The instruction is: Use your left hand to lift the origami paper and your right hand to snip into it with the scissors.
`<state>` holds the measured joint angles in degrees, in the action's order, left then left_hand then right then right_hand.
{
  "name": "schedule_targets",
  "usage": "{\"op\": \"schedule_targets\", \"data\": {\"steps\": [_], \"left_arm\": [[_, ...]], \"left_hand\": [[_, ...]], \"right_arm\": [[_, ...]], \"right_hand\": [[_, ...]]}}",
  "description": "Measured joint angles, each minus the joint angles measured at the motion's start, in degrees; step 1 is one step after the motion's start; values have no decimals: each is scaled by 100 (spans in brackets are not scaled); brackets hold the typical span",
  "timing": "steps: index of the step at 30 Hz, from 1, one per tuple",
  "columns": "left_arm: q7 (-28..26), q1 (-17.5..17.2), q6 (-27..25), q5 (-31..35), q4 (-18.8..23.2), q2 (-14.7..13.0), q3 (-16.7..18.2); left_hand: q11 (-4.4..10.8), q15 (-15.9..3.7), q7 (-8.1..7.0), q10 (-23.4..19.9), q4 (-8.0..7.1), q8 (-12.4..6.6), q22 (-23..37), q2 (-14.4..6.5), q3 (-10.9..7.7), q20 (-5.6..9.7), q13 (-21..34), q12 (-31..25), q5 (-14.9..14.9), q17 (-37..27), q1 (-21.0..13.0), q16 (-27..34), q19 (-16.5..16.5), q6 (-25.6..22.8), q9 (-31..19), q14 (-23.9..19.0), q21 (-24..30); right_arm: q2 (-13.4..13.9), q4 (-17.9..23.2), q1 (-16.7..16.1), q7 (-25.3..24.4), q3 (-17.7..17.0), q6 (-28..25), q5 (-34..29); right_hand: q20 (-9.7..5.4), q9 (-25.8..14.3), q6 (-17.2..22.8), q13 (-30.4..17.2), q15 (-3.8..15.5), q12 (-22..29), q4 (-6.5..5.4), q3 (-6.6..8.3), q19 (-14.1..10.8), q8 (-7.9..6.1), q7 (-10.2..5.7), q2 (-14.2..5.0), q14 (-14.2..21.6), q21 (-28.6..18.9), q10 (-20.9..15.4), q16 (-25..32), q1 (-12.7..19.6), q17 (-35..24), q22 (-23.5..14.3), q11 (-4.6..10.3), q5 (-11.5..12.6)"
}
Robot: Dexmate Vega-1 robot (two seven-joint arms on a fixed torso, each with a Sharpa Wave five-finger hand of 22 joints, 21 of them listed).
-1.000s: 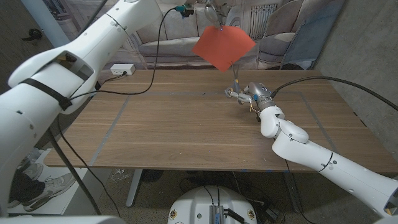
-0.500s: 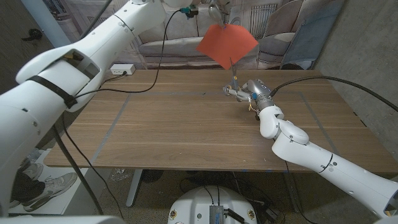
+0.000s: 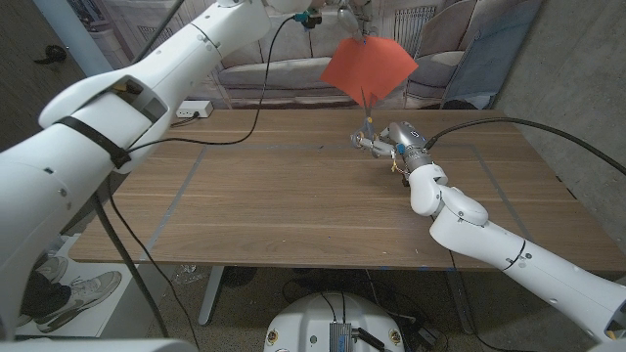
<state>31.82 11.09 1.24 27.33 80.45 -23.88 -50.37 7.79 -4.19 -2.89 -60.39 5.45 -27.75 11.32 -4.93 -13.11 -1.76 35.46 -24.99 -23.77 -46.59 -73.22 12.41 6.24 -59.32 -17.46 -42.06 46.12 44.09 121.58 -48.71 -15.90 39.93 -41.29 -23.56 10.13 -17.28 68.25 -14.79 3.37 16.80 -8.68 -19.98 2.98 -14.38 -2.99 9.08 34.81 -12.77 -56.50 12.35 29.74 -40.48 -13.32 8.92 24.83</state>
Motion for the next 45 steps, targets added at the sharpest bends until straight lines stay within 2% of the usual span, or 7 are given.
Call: {"op": "schedule_targets", "data": {"steps": [26,28,31,33,38,44,45], "left_arm": [[657,215,-154,-368,114,-25,-187],[686,215,-164,-368,123,-44,-187],[688,215,-175,-365,131,-59,-187],[691,214,-188,-364,137,-67,-187],[687,192,-188,-370,161,-77,-185],[687,174,-188,-370,194,-81,-181],[683,173,-148,-392,203,-82,-181]], "left_hand": [[30,0,9,12,-25,0,-1,0,25,-2,28,22,7,-53,0,0,2,-21,0,0,0],[30,0,10,12,-25,0,-1,0,25,-29,28,22,8,-53,0,0,29,-21,0,0,0],[30,0,10,12,-25,0,-1,0,25,-31,28,22,8,-53,0,0,31,-21,0,0,0],[30,0,11,11,-25,0,-1,0,25,-44,28,22,8,-67,0,0,18,-22,0,0,0],[30,0,12,10,-25,0,-1,0,25,-53,50,22,11,-80,0,0,9,-24,0,0,0],[29,0,13,8,-25,0,-1,0,25,-52,53,23,12,-80,0,0,9,-24,0,0,0],[23,0,13,1,-25,0,-1,0,25,-52,53,23,12,-80,0,0,9,-24,0,0,0]], "right_arm": [[-104,-120,-162,-132,-161,250,-7],[-115,-126,-157,-153,-146,228,-81],[-151,-139,-132,-201,-95,152,-199],[-235,-157,-124,-242,-23,82,-290],[-336,-142,-120,-356,43,-109,-494],[-336,-142,-120,-535,43,-240,-662],[-489,-92,-205,-541,83,-241,-667]], "right_hand": [[2,-8,1,1,-7,-3,53,51,-46,0,0,-24,54,-45,-4,45,-20,-28,0,4,1],[-107,-16,36,1,-4,17,228,81,-188,-27,-98,-68,113,-98,-63,58,288,-30,20,105,42],[-416,-26,251,-45,12,157,587,183,-446,-134,-397,-295,303,-166,-248,84,1261,-84,76,277,318],[-622,-25,415,-77,30,207,766,223,-559,-195,-559,-448,379,-187,-384,84,1773,-108,82,297,469],[-907,-3,608,-105,44,231,1264,259,-840,-237,-808,-990,563,-252,-546,84,3151,-161,108,275,733],[-1047,84,811,-106,71,293,1393,143,-980,-236,-784,-984,685,-299,-636,84,3421,-190,108,248,763],[-1047,89,812,-106,72,292,1393,143,-980,-236,-784,-972,685,-299,-636,84,3433,-208,108,247,763]]}}
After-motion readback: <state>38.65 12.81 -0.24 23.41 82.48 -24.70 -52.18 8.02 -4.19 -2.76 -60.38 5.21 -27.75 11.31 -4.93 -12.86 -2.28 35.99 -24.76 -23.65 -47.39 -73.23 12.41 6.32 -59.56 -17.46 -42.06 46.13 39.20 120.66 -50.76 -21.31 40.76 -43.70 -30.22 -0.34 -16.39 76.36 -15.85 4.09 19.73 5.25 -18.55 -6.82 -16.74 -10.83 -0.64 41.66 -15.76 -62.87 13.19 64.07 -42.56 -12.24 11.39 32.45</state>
